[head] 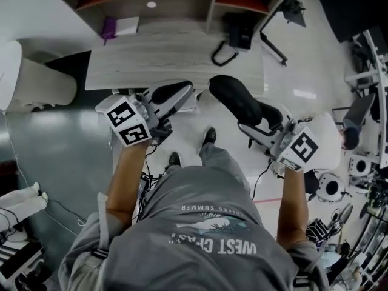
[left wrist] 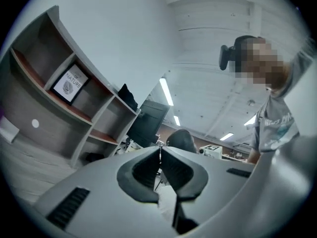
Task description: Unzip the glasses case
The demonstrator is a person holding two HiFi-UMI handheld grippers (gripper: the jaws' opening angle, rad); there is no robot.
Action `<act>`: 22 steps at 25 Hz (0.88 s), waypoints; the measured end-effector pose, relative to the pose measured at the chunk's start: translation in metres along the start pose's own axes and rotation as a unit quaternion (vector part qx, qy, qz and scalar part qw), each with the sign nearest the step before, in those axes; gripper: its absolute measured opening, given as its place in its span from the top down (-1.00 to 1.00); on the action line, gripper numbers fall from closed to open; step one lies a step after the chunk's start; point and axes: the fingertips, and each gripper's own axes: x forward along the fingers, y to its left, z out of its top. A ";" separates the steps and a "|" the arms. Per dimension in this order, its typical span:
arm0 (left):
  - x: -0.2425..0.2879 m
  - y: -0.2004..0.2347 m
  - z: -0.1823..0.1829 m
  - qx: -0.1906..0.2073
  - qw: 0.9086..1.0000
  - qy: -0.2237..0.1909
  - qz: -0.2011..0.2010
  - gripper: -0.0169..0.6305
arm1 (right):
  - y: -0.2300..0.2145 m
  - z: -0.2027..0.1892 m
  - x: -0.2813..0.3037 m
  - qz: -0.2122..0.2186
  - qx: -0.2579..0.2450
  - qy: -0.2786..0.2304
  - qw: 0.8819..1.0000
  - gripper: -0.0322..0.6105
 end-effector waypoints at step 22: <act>-0.060 -0.116 0.036 -0.126 0.942 -0.126 -0.284 0.82 | 0.126 0.048 0.003 0.084 0.055 -0.056 0.993 0.11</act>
